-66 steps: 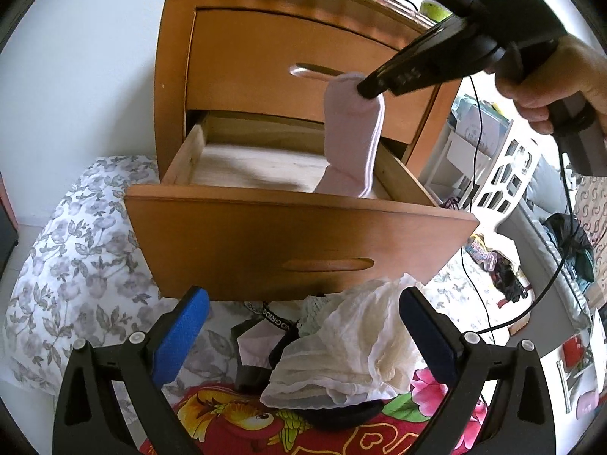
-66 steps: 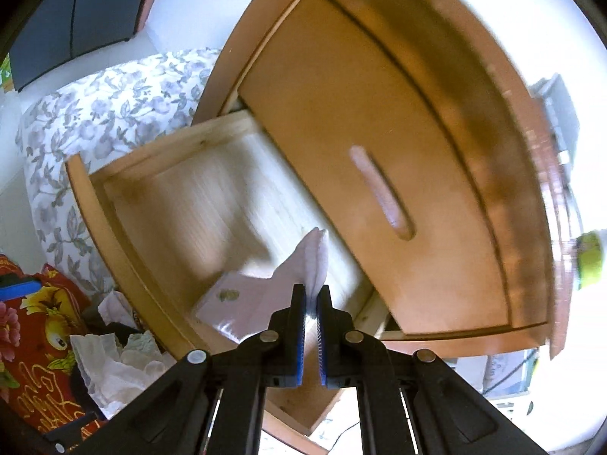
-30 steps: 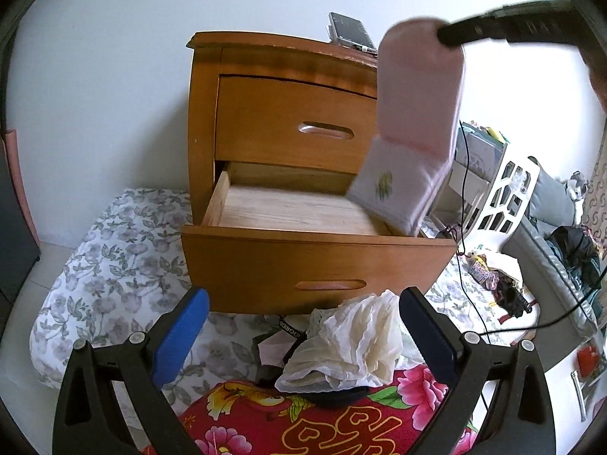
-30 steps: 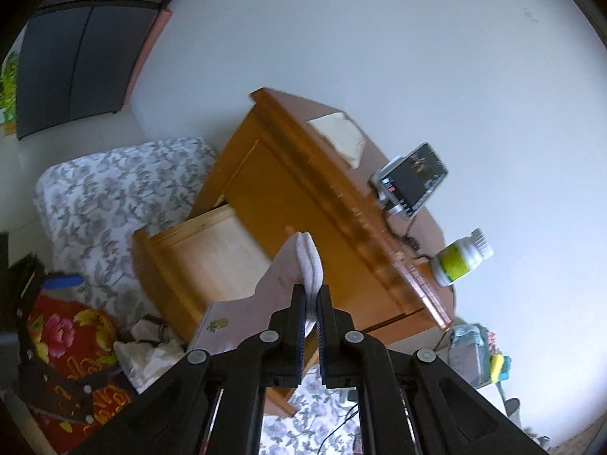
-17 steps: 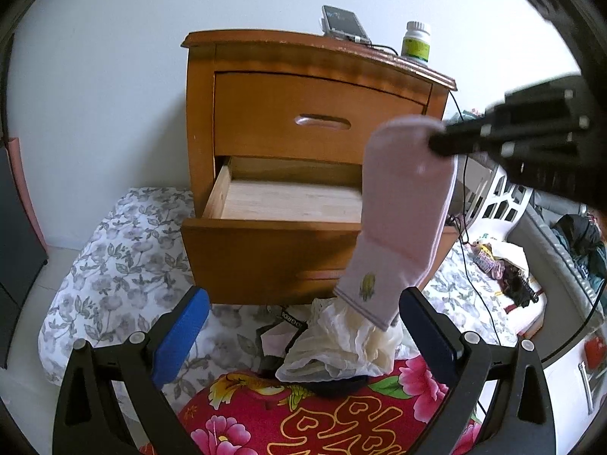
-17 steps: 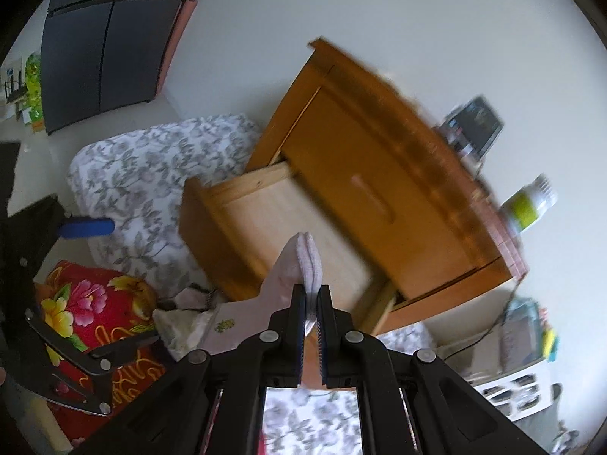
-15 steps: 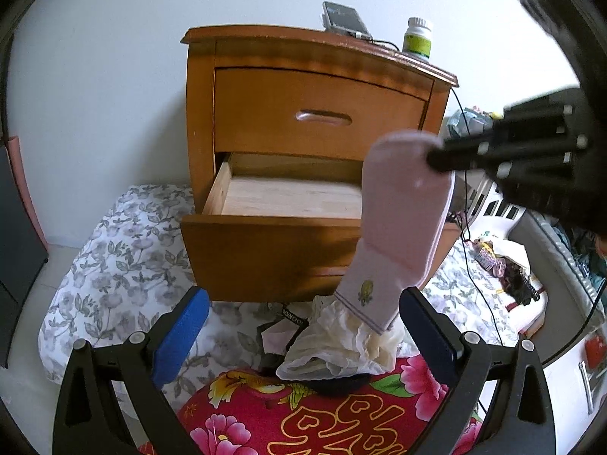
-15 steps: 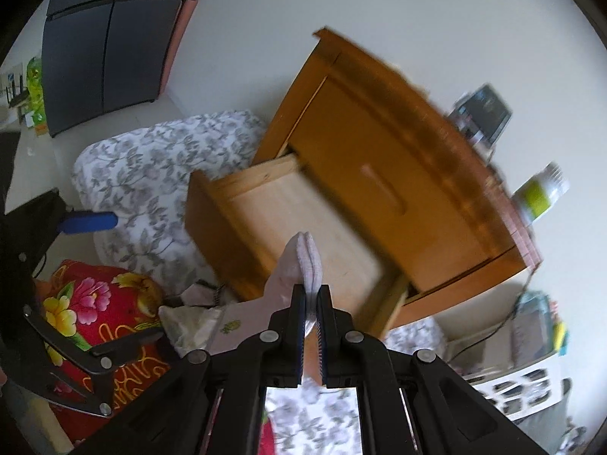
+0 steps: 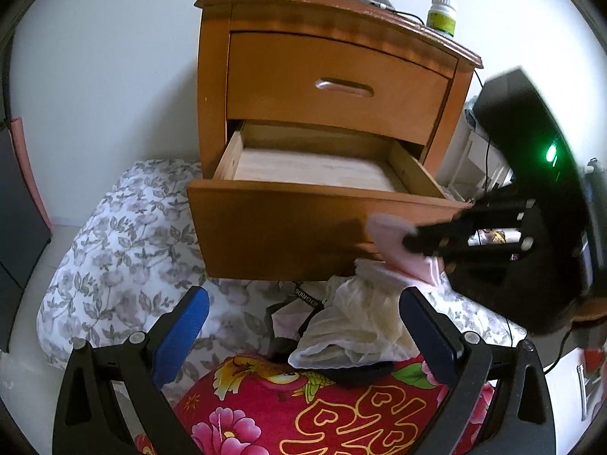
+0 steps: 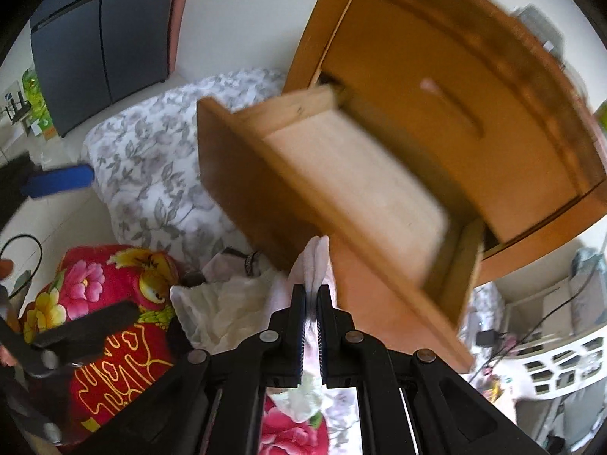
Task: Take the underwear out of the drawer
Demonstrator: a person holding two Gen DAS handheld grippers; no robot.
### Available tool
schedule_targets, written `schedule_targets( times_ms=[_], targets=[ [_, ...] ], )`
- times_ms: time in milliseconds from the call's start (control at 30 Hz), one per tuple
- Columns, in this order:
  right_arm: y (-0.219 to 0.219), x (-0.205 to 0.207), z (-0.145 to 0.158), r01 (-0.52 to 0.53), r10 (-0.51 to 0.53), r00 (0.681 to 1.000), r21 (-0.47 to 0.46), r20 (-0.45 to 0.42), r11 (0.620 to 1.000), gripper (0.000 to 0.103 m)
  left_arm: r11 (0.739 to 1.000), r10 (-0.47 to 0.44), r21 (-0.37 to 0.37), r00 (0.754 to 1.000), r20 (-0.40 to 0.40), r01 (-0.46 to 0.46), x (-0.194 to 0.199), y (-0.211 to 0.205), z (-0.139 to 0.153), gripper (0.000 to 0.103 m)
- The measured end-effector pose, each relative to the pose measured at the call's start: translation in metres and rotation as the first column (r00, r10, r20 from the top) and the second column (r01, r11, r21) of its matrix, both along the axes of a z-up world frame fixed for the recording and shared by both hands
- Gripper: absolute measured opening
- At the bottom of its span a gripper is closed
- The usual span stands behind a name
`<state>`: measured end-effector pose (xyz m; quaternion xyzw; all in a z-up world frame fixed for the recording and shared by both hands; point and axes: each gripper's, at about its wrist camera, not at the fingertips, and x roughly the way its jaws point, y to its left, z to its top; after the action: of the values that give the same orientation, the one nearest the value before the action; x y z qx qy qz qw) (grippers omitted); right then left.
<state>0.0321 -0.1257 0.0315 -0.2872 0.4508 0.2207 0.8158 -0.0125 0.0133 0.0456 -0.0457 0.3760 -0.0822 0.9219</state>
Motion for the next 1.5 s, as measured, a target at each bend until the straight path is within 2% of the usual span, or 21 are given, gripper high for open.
schedule_targets(
  times_ms=[300,567,700,900,1000,1067,1133,1267,1333,1433,1500],
  targets=[
    [-0.003,0.002,-0.044,0.037,-0.026,0.991,0.084,-0.131,0.996,0.006,1.0,-0.001,0.007,1.0,-0.03,0.001,0.003,0.001,-0.009,0.1],
    [-0.009,0.0,-0.047,0.084,-0.062,0.984,0.134,-0.164,0.987,0.009,1.0,-0.002,0.011,0.999,-0.034,0.002,0.003,0.001,-0.009,0.1],
    [-0.016,-0.001,-0.04,0.123,-0.092,0.981,0.181,-0.173,0.976,0.03,1.0,-0.001,0.011,0.999,-0.032,0.001,0.003,0.002,-0.009,0.1],
    [-0.032,-0.007,-0.028,0.205,-0.168,0.973,0.257,-0.158,0.944,0.033,1.0,0.0,0.014,1.0,-0.031,0.0,0.002,0.001,-0.007,0.1],
    [-0.046,-0.014,-0.024,0.291,-0.259,0.955,0.279,-0.148,0.915,0.033,1.0,0.008,0.015,1.0,-0.024,-0.008,0.002,0.001,-0.004,0.1],
    [-0.055,-0.022,-0.023,0.349,-0.318,0.937,0.297,-0.147,0.889,0.038,1.0,0.012,0.012,1.0,-0.024,-0.012,0.002,0.001,-0.003,0.1],
    [-0.061,-0.029,-0.021,0.38,-0.353,0.925,0.313,-0.139,0.871,0.051,1.0,0.018,0.008,0.999,-0.026,-0.018,0.001,-0.001,-0.004,0.1],
    [-0.073,-0.043,-0.02,0.438,-0.421,0.898,0.348,-0.129,0.829,0.057,0.999,0.036,0.002,0.999,-0.035,-0.036,0.003,-0.003,-0.007,0.1],
    [-0.078,-0.047,-0.02,0.468,-0.456,0.881,0.352,-0.124,0.811,0.068,0.999,0.05,0.001,0.998,-0.031,-0.05,0.003,-0.004,-0.008,0.1],
    [-0.088,-0.051,-0.019,0.502,-0.497,0.861,0.351,-0.112,0.791,0.078,0.997,0.073,0.029,0.997,-0.02,-0.073,0.002,-0.006,-0.009,0.1],
    [-0.094,-0.055,-0.018,0.515,-0.513,0.852,0.353,-0.109,0.781,0.078,0.995,0.089,0.053,0.996,-0.017,-0.088,0.002,-0.008,-0.009,0.1]
  ],
)
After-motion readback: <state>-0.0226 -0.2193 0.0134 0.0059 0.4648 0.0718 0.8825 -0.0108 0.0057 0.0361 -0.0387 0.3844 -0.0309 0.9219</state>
